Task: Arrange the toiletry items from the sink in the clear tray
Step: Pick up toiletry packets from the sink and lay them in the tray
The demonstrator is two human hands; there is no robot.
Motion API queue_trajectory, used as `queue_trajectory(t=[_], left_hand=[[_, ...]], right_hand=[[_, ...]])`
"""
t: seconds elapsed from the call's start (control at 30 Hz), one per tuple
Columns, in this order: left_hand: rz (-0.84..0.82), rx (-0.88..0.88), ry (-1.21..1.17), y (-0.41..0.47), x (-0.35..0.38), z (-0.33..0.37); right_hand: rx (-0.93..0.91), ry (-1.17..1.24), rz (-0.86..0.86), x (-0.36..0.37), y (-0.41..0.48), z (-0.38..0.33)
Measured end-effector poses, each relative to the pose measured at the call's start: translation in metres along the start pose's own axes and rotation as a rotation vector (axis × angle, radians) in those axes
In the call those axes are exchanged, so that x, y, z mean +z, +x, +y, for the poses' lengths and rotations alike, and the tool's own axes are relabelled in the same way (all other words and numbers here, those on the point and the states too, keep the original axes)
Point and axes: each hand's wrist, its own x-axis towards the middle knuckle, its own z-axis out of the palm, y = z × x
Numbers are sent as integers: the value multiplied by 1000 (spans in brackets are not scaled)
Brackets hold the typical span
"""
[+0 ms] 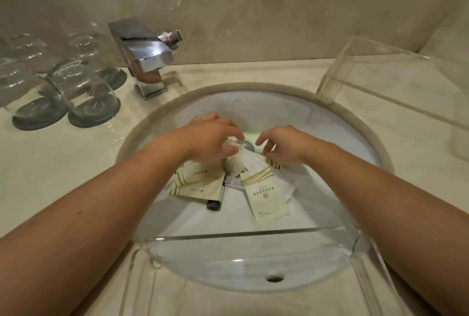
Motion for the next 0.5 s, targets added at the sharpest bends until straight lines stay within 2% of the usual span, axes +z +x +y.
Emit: queue_trajectory(t=[0.17,0.4,0.5], left_hand=[[-16,39,2,6,4,3],[59,-14,-39,13,8,0],[32,-40,-53,13,11,0]], right_hand=[[33,38,-21,4,-2,6],[56,83,-38,10,-2,3],[51,61,-40,12,-1,-1]])
